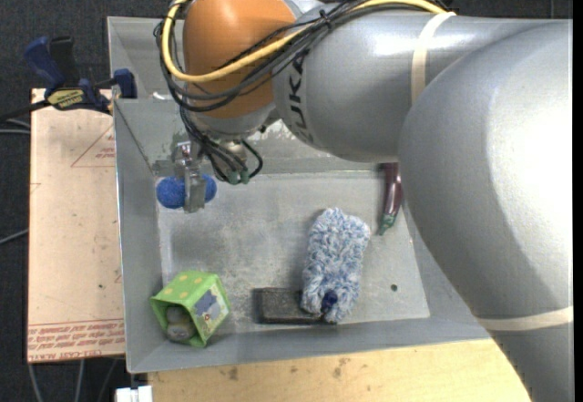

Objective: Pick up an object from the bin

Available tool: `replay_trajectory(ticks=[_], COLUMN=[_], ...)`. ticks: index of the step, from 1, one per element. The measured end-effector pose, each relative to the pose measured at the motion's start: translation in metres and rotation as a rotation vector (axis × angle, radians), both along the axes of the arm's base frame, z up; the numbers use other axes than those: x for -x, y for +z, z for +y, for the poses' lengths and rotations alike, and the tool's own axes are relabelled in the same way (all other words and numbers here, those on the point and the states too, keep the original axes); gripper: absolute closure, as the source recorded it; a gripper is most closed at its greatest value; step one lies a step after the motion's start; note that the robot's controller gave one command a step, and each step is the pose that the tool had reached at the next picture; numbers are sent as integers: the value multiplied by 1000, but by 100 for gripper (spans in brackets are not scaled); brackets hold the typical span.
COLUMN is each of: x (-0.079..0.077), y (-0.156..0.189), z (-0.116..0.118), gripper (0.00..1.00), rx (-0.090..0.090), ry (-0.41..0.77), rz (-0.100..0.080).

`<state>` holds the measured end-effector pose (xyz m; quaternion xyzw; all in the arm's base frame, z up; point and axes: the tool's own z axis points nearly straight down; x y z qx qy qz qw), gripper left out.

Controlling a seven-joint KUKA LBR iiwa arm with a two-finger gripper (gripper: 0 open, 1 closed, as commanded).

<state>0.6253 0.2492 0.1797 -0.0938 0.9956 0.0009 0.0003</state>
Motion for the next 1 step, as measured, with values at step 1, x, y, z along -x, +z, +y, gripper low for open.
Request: replay_trajectory(ticks=[1], x=[2], y=[39], z=[-10], gripper=[100], rx=[0], ry=[8], rz=[-2])
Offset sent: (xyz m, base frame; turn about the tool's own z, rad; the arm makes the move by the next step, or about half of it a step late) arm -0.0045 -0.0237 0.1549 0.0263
